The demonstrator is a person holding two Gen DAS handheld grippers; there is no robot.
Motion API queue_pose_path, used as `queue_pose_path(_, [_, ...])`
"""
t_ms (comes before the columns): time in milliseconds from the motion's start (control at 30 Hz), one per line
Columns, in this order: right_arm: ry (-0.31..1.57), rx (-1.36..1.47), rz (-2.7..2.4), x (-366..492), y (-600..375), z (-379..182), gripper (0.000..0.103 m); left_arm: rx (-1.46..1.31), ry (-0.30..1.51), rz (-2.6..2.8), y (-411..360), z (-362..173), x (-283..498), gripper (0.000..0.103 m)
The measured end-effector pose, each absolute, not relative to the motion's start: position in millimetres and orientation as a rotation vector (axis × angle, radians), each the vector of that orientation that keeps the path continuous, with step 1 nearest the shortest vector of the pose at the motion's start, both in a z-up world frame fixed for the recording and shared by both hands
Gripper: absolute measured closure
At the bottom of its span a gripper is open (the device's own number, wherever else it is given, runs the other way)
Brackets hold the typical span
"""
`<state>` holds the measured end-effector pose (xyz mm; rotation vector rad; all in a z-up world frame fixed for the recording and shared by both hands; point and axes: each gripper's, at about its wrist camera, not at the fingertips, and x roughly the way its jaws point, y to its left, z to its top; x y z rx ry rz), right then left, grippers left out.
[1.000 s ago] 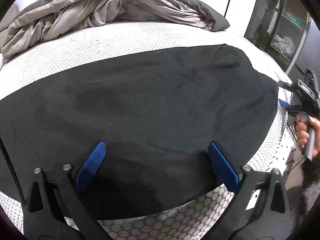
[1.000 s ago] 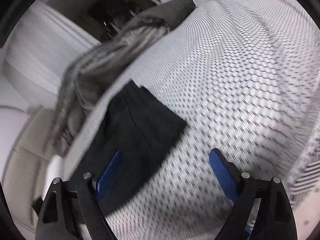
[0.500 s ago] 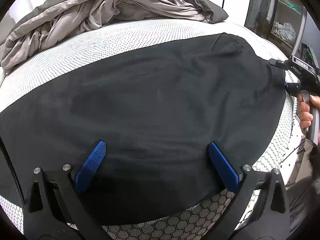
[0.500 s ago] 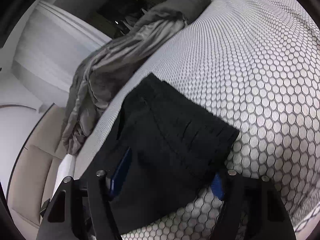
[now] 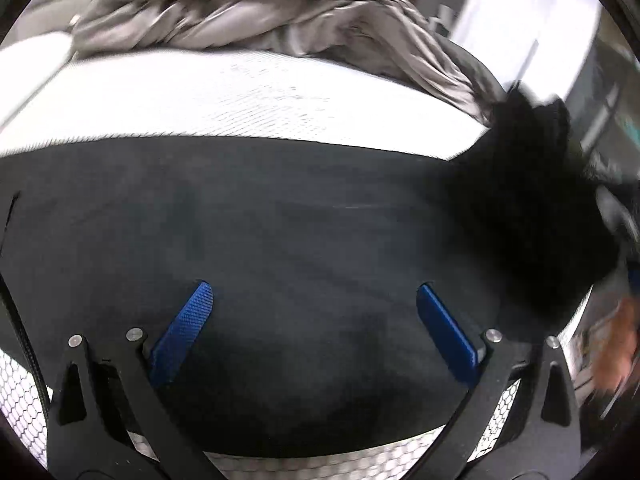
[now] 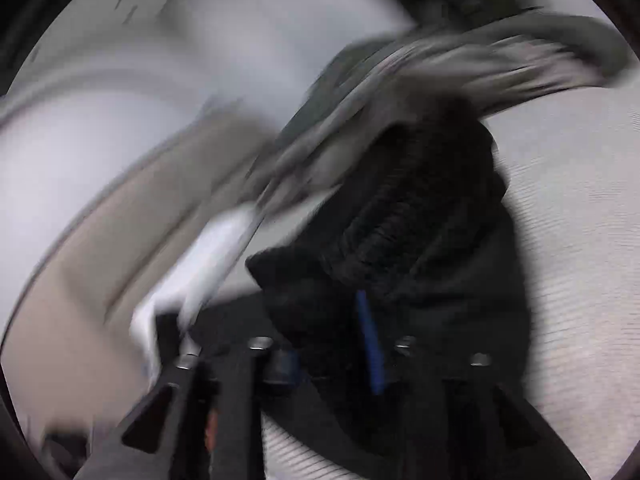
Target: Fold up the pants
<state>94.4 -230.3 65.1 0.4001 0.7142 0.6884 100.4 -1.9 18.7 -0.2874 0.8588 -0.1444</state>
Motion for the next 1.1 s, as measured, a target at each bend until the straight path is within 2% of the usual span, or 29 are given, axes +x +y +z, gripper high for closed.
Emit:
queue_pose_path(33, [0.724, 0.337, 0.748, 90, -208, 65, 0.054, -0.319, 0.868, -0.143, 7, 17, 100, 0.002])
queue_pose_path(100, [0.705, 0.265, 0.783, 81, -193, 68, 0.053, -0.350, 0.881, -0.146, 18, 16, 98, 0.002])
queue_pose_path(233, [0.677, 0.245, 0.664, 82, -211, 71, 0.042, -0.407, 0.872, -0.209, 25, 17, 95, 0.005])
queue_pose_path(367, [0.808, 0.123, 0.358, 108, -225, 40, 0.042, -0.557, 0.900, -0.360, 16, 10, 102, 0.036])
queue_pose_path(400, [0.853, 0.113, 0.337, 112, -227, 30, 0.042, -0.611, 0.934, -0.417, 10, 3, 108, 0.038])
queue_pose_path(633, [0.865, 0.048, 0.348, 104, -230, 12, 0.041, -0.717, 1.017, -0.511, -11, -14, 132, 0.039])
queue_pose_path(767, [0.861, 0.066, 0.353, 90, -240, 10, 0.041, -0.671, 1.034, -0.537, -40, -18, 147, 0.039])
queue_pose_path(867, [0.859, 0.065, 0.351, 90, -236, 5, 0.041, -0.626, 1.025, -0.509, -64, -17, 150, 0.070])
queue_pose_path(967, [0.862, 0.056, 0.348, 90, -235, 6, 0.040, -0.581, 0.968, -0.467, -75, -4, 146, 0.088])
queue_pose_path(1100, [0.869, 0.134, 0.386, 98, -232, 14, 0.039, -0.500, 0.848, -0.424, -60, 34, 135, 0.091])
